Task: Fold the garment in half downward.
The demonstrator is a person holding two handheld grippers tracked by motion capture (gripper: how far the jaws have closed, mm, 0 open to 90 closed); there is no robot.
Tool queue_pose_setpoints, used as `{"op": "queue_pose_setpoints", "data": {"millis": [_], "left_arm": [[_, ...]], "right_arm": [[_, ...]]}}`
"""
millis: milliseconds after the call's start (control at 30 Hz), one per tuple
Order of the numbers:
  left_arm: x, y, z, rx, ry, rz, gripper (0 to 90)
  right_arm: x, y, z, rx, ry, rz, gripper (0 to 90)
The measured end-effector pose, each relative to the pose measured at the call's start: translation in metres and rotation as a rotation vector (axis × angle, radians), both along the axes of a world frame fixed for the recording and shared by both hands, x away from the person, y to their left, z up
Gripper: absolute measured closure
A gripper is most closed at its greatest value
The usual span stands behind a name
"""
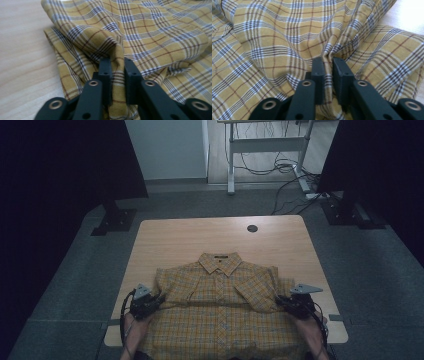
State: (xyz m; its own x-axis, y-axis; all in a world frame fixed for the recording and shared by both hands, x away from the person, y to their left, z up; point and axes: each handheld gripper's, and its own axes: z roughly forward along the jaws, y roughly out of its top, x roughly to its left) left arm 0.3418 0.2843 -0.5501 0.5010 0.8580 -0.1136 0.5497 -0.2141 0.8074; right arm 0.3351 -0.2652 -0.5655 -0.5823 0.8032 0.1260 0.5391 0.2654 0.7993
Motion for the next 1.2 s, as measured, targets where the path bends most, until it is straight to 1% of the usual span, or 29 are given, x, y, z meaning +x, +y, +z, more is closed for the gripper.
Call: {"op": "queue_pose_setpoints", "data": {"millis": [33,67,100,133,167,233,300,333,400,467,500,567,633,700,733,767,800,833,867,900,967,1033,1100,1200], "left_arm": [[0.000,0.002,0.004,-0.013,-0.003,0.003,69.0],[0.001,0.004,0.009,-0.023,-0.008,0.007,64.7],[0.002,0.007,0.016,-0.044,-0.013,0.010,61.6],[0.003,0.008,0.021,-0.055,-0.015,0.011,58.9],[0.004,0.010,0.027,-0.057,-0.021,0.013,57.2],[0.009,0.012,0.039,-0.043,-0.041,0.030,55.6],[0.020,0.015,0.046,-0.043,-0.044,0.057,53.0],[0.025,0.016,0.047,-0.044,-0.041,0.068,52.6],[0.039,0.018,0.045,-0.039,-0.009,0.097,50.5],[0.055,0.019,0.040,-0.034,0.024,0.120,49.5],[0.064,0.019,0.037,-0.021,0.042,0.139,48.6],[0.076,0.019,0.031,-0.018,0.067,0.160,47.5],[0.089,0.019,0.026,-0.014,0.095,0.171,47.5],[0.098,0.017,0.022,-0.016,0.107,0.170,49.9],[0.103,0.014,0.020,-0.004,0.114,0.168,50.9],[0.103,0.014,0.020,-0.004,0.114,0.168,52.9],[0.107,0.011,0.017,0.036,0.111,0.172,56.8],[0.107,0.010,0.017,0.046,0.106,0.177,61.7],[0.107,0.010,0.017,0.046,0.106,0.177,68.3],[0.106,0.008,0.017,0.049,0.093,0.174,75.1],[0.103,0.006,0.019,0.069,0.070,0.166,84.2],[0.099,0.006,0.023,0.066,0.054,0.158,87.3],[0.095,0.007,0.027,0.067,0.020,0.157,87.9],[0.087,0.010,0.037,0.033,-0.039,0.157,88.5]], "right_arm": [[0.000,-0.002,0.002,0.013,0.001,-0.010,70.4],[0.001,-0.003,0.004,0.024,-0.003,-0.015,67.4],[0.001,-0.004,0.007,0.039,-0.011,-0.024,64.4],[0.003,-0.005,0.011,0.057,-0.021,-0.032,61.2],[0.004,-0.006,0.013,0.065,-0.027,-0.037,59.6],[0.009,-0.005,0.021,0.070,-0.045,-0.050,57.5],[0.018,-0.003,0.030,0.067,-0.065,-0.068,54.0],[0.022,-0.002,0.032,0.065,-0.071,-0.076,52.6],[0.031,-0.001,0.036,0.061,-0.075,-0.096,49.8],[0.042,0.001,0.038,0.056,-0.072,-0.119,47.8],[0.047,0.001,0.038,0.059,-0.069,-0.126,46.3],[0.057,0.003,0.038,0.062,-0.062,-0.142,43.3],[0.067,0.005,0.036,0.057,-0.052,-0.151,41.3],[0.076,0.009,0.032,0.040,-0.034,-0.154,41.2],[0.079,0.011,0.030,0.025,-0.022,-0.156,42.4],[0.083,0.013,0.027,0.004,-0.008,-0.156,47.3],[0.087,0.014,0.023,-0.018,0.006,-0.159,53.3],[0.088,0.014,0.022,-0.028,0.012,-0.160,59.6],[0.088,0.014,0.022,-0.028,0.012,-0.160,59.6],[0.088,0.014,0.019,-0.022,0.018,-0.153,73.2],[0.087,0.015,0.020,-0.022,0.011,-0.137,81.0],[0.084,0.016,0.022,-0.024,-0.001,-0.129,84.7],[0.081,0.014,0.026,-0.011,-0.010,-0.128,85.2],[0.074,0.009,0.035,0.015,-0.052,-0.135,85.4]]}}
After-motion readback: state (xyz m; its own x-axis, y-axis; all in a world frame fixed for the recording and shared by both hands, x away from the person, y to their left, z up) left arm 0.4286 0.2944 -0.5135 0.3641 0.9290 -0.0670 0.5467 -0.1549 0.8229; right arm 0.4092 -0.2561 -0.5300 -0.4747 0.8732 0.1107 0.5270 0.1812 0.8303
